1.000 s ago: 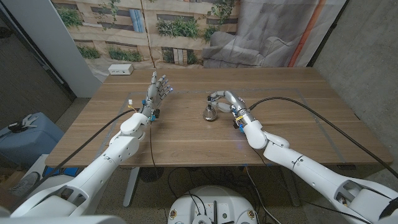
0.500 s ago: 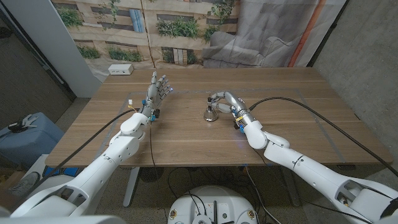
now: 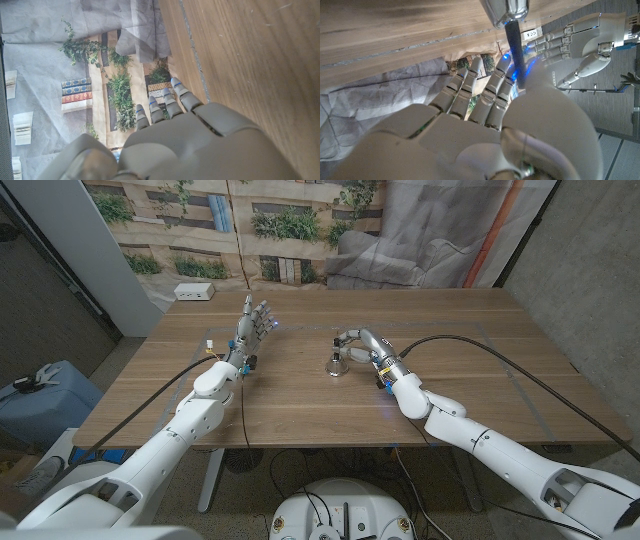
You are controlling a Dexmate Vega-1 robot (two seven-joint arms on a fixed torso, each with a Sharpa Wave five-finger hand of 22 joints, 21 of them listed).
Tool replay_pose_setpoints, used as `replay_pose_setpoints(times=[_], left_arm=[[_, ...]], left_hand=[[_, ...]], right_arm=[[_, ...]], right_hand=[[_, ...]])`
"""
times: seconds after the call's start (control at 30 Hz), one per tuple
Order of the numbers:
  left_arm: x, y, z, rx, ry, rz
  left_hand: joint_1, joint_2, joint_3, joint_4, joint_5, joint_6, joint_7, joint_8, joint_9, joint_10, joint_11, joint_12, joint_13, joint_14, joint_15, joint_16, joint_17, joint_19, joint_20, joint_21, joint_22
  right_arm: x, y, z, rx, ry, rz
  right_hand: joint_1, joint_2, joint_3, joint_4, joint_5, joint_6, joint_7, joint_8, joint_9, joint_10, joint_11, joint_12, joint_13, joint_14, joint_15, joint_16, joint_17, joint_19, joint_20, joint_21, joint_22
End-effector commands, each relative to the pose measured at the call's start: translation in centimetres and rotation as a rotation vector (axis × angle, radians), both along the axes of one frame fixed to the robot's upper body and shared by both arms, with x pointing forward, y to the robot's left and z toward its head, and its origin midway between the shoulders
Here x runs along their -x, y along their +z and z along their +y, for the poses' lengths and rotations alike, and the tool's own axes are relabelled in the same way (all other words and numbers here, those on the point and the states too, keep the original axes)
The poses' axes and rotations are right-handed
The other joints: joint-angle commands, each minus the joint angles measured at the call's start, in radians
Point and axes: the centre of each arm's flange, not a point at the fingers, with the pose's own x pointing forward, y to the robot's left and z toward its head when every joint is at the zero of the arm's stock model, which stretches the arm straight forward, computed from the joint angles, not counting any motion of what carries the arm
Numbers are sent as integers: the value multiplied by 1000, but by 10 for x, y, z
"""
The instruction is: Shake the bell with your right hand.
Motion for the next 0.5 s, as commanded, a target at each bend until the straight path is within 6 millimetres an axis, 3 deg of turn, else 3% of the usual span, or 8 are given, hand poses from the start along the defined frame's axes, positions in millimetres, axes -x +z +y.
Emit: replay_pose_setpoints(times=[0.03, 0.2, 0.5], left_arm=[[0, 0, 0, 0, 0, 0], [0, 0, 0, 0, 0, 0], [0, 0, 0, 0, 0, 0]], left_hand=[[-1, 8, 0, 5, 6, 1, -6, 6, 4, 2, -5, 5, 5, 6, -98, 6, 5, 8, -3, 7, 6], [-1, 8, 0, 5, 6, 1, -6, 6, 4, 3, -5, 6, 5, 6, -98, 6, 5, 7, -2, 7, 6], [-1, 8, 0, 5, 6, 0, -6, 6, 4, 2, -6, 5, 5, 6, -97, 6, 5, 7, -3, 7, 6]], right_arm=[[-1, -1, -1, 26, 13, 31], [-1, -1, -2, 34, 26, 42], [-3, 2, -3, 56, 53, 64]], right_hand=[[-23, -13, -14, -1, 1, -37, 2, -22, -2, -45, 1, -14, -2, -30, -139, -12, 4, -12, 17, -3, 6], [-41, -27, -23, 2, 2, -68, 2, -39, -4, -84, 1, -21, -8, -59, -135, -26, 2, -24, 32, -5, 6], [-110, -44, -44, 14, 2, -169, 4, -95, -10, -204, 4, -30, -23, -131, -115, -60, -1, -76, 66, -10, 5]])
